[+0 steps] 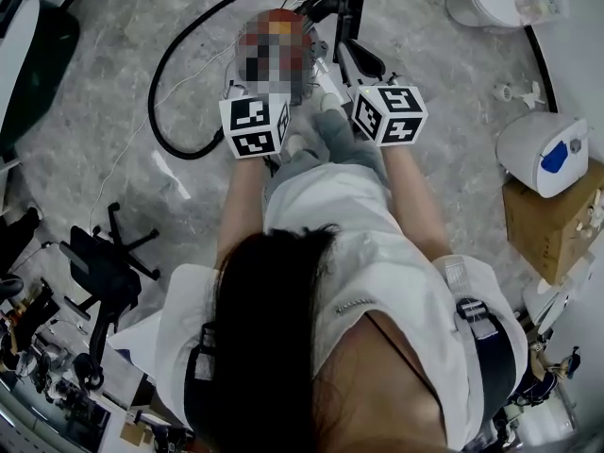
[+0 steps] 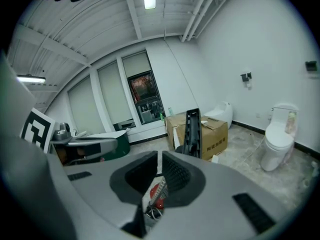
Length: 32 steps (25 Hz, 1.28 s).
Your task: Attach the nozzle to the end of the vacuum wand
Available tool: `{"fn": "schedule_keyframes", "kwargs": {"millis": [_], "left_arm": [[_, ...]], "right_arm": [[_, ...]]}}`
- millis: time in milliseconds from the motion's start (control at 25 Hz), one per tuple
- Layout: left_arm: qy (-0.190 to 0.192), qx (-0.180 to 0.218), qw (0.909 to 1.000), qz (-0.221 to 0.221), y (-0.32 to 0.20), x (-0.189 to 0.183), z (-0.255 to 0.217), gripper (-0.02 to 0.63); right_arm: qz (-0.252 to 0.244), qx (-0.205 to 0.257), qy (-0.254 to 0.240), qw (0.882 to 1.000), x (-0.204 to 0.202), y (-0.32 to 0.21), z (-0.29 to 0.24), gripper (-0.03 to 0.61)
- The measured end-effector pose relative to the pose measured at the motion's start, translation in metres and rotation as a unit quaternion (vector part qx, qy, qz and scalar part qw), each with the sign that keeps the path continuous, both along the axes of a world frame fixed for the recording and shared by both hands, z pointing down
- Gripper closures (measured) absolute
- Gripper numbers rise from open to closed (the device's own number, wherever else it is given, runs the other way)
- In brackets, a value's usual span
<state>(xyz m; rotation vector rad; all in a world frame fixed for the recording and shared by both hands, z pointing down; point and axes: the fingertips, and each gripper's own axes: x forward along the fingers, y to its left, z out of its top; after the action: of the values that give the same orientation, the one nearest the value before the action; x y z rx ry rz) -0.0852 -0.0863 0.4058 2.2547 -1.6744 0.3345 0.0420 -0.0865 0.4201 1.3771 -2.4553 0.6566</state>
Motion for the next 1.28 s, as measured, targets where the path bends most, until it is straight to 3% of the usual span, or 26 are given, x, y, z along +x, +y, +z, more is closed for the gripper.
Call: {"fn": "schedule_keyframes", "kwargs": {"millis": [200,880,1280], "left_arm": [[-0.014,0.017,0.9996,0.017,0.011,0.006,-0.016,0.611],[0.014,-0.001,0.9999,0.001,0.036,0.009,-0.02,0.612],[0.003,-0.008,0.9999,0.011,0.034,0.022,-0.016,0.612]], "right_arm": [[-0.009,0.004,0.004,1.0,-0.007,0.007,-0.006,0.551],[-0.03,0.032,0.023,0.999,-0.027,0.026,-0.02,0.563],[-0.054,0.028,0.051,0.997,-0.027,0.028,-0.013,0.565]]}}
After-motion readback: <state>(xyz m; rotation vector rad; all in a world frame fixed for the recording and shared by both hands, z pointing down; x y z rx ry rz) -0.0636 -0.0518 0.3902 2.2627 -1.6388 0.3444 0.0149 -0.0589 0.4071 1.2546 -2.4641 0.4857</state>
